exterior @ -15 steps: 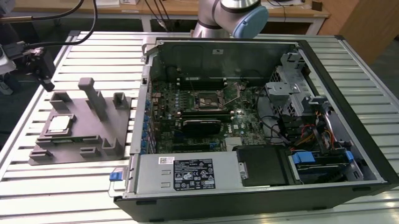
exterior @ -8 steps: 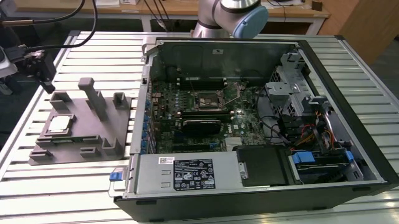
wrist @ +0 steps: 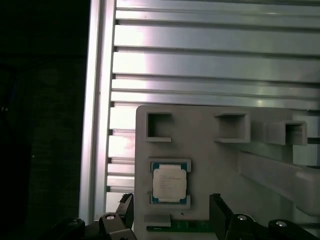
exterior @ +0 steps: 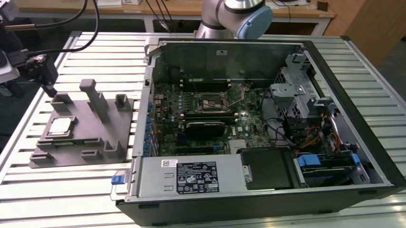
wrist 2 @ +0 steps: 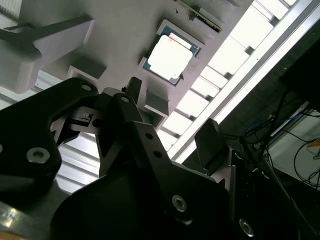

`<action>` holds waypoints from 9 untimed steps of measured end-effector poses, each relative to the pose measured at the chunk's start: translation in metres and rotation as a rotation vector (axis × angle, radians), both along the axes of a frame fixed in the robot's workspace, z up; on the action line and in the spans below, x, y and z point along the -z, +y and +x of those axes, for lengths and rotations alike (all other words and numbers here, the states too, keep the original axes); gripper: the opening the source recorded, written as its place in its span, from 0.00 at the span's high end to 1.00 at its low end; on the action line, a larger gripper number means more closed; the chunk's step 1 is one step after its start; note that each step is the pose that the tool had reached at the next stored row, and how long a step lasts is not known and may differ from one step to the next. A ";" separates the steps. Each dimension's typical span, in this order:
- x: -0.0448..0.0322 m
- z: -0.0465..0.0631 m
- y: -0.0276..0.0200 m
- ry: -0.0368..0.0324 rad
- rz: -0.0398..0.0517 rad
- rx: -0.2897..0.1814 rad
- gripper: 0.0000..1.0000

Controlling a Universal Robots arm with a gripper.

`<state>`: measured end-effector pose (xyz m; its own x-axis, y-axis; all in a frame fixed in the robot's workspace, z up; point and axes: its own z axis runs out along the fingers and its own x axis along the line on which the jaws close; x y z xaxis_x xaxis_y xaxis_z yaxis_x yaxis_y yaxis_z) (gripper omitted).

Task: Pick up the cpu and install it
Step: 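Pick up the cpu and move it towards the insertion slot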

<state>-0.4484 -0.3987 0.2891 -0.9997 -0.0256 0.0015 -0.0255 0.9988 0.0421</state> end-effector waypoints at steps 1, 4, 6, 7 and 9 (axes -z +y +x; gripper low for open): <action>0.0011 0.000 0.0000 0.0000 0.0000 0.000 0.30; 0.0043 -0.001 0.0000 -0.0001 0.0000 0.000 0.30; 0.0066 -0.001 0.0000 -0.0002 0.0001 0.000 0.30; 0.0078 -0.001 0.0000 -0.0002 0.0001 0.000 0.30; 0.0103 -0.001 0.0000 -0.0003 0.0001 -0.001 0.30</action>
